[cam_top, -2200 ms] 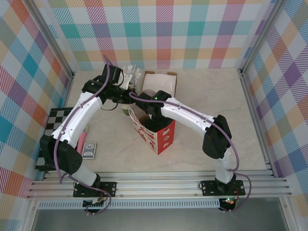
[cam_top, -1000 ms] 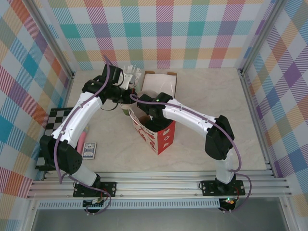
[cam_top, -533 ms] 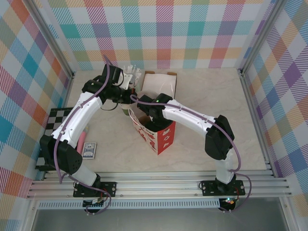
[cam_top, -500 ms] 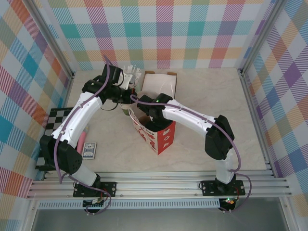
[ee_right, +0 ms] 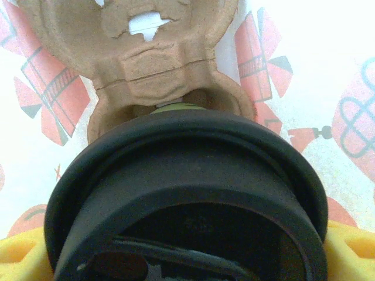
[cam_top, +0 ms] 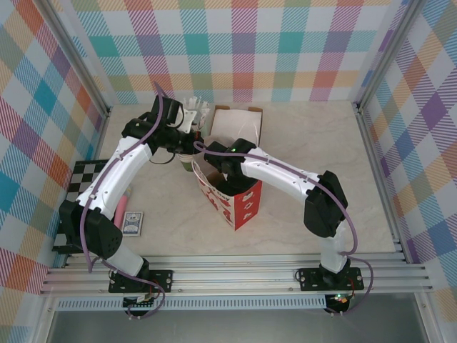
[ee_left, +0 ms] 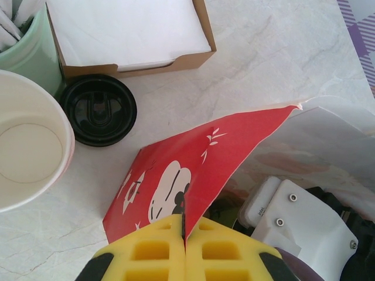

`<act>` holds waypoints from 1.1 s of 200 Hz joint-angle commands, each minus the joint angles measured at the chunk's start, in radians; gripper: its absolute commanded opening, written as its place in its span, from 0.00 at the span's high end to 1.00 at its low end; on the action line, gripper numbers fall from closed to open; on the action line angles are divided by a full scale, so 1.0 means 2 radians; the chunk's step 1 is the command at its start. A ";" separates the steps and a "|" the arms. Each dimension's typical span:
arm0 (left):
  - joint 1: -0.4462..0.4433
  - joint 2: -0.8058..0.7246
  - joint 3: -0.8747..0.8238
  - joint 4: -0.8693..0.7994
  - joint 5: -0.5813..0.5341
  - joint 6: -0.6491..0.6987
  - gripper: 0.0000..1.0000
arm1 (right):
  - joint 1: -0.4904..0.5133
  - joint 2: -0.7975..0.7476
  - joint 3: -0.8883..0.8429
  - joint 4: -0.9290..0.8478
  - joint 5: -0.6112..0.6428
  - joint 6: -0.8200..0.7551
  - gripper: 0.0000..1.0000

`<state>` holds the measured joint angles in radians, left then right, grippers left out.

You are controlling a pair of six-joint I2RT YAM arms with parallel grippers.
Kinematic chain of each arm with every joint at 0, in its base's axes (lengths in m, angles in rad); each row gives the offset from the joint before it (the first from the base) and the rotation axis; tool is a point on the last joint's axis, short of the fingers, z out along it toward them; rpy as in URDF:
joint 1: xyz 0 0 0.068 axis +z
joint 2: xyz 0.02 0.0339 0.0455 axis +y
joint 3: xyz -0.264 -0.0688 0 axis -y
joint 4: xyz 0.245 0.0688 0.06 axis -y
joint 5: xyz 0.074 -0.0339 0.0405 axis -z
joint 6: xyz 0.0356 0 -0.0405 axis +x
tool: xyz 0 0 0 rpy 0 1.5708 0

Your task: Pack the takeout coffee

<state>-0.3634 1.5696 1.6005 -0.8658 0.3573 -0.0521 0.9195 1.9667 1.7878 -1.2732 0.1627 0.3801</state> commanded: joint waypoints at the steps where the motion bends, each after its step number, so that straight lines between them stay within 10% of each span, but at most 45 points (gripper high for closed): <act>1: 0.002 0.001 0.000 -0.007 0.012 0.007 1.00 | -0.003 0.011 0.008 -0.025 -0.006 0.001 0.43; 220: 0.002 -0.028 -0.025 0.010 0.009 -0.010 1.00 | -0.005 0.002 -0.013 -0.001 -0.019 -0.003 0.44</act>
<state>-0.3634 1.5490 1.5635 -0.8543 0.3576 -0.0635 0.9150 1.9682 1.7836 -1.2736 0.1406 0.3798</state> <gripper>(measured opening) 0.060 0.805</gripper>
